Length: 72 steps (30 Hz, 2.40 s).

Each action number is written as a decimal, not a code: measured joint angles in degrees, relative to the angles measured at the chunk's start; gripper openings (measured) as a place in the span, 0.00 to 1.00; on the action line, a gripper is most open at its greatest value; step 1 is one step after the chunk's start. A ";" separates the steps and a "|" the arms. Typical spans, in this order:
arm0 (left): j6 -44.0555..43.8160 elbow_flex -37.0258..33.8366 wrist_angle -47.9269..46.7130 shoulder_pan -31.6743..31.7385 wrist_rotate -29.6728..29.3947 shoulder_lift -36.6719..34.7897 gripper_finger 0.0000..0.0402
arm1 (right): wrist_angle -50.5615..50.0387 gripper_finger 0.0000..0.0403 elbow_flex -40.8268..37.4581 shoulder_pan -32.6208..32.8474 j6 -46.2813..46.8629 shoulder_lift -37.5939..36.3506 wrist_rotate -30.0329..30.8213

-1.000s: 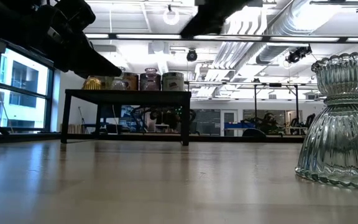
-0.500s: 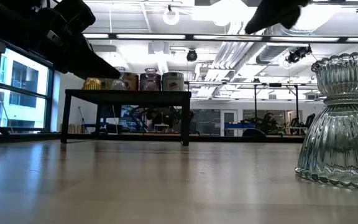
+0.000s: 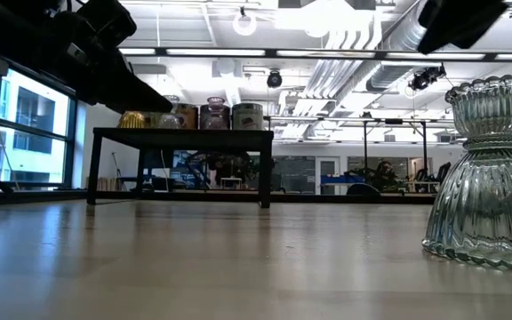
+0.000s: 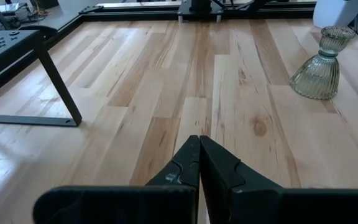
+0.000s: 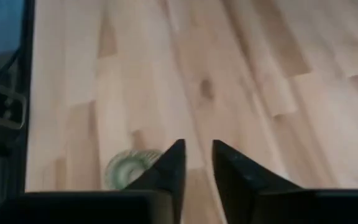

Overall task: Pick & Place candle stick holders
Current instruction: Put the blue candle holder on the shelf aligned with the green scented candle

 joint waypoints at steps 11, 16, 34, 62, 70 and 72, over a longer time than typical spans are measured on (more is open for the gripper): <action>0.01 0.00 -0.18 0.00 0.04 0.00 0.00 | 8.94 0.40 0.05 4.94 -10.26 6.24 -9.24; 0.00 0.00 -0.52 0.00 0.04 0.00 0.00 | 8.68 0.39 0.05 5.95 -13.63 8.24 -7.59; -1.44 0.00 -1.77 0.00 -0.33 0.00 0.00 | 8.73 0.05 0.22 1.03 -24.29 12.45 -6.42; -7.33 0.00 -3.14 0.02 -6.14 0.00 0.00 | -4.77 0.04 25.09 -34.00 -60.63 5.58 -6.50; -7.53 0.02 -2.99 0.02 -5.42 0.00 0.00 | -5.54 0.04 35.23 -47.11 -75.42 15.29 -10.94; -7.53 0.00 -2.94 0.02 -5.42 0.00 0.00 | -5.78 0.04 36.26 -49.08 -77.62 17.25 -10.69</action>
